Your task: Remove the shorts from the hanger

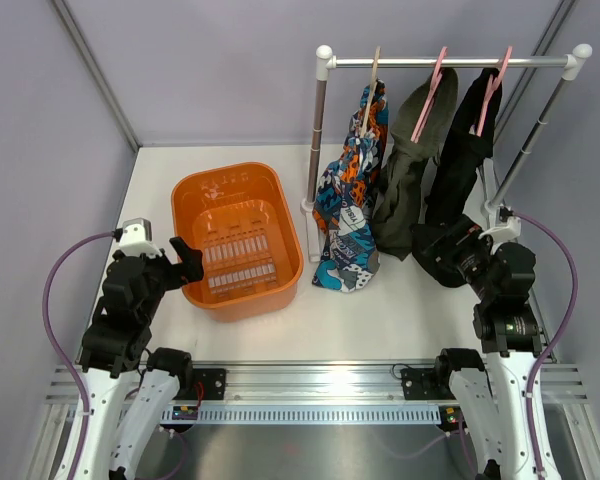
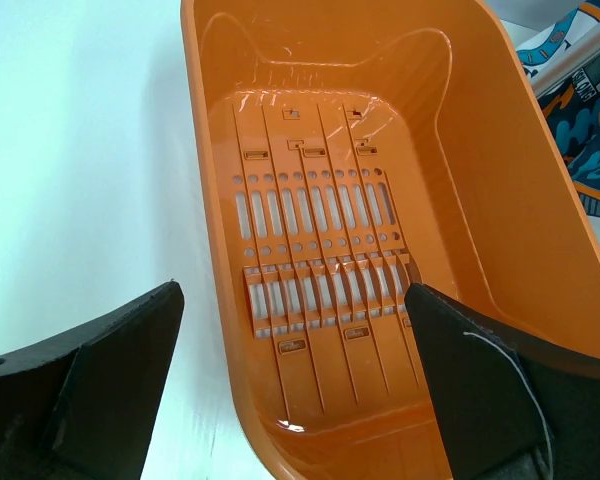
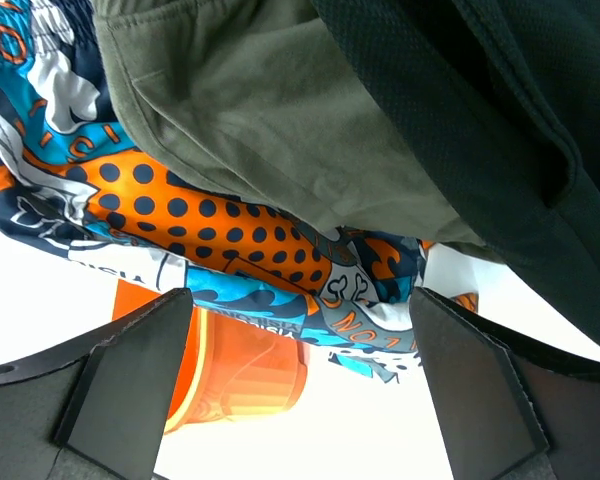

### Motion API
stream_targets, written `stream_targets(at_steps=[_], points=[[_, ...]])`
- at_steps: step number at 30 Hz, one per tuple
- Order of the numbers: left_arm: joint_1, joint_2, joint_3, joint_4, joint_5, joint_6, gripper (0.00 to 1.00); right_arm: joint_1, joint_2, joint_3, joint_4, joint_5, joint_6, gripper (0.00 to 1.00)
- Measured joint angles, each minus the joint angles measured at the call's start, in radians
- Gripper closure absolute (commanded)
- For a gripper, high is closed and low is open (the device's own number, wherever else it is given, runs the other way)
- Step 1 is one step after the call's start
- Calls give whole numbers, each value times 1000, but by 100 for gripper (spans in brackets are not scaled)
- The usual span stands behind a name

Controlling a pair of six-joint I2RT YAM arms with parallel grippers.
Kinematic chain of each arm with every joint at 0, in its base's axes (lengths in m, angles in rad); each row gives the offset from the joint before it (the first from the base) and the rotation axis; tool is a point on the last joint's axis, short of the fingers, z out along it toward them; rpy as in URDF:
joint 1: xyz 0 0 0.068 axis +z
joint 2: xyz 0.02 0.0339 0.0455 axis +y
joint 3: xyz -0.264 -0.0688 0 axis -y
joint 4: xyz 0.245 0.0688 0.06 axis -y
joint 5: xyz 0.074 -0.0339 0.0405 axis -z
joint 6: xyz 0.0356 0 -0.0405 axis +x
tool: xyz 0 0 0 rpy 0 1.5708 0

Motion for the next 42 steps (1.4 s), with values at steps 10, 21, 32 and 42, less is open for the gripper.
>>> stream_targets(at_steps=[10, 21, 32, 42], points=[[-2, 0, 0, 0, 0, 0, 1, 0, 47, 168, -160, -57, -86, 1], [-4, 1, 0, 0, 0, 0, 1, -1, 281, 793, -322, 115, -211, 1], [-8, 7, 0, 0, 6, 0, 1, -3, 796, 1065, -275, 478, -241, 4], [-26, 15, 0, 0, 10, 0, 1, -4, 1012, 1195, -209, 589, -277, 22]])
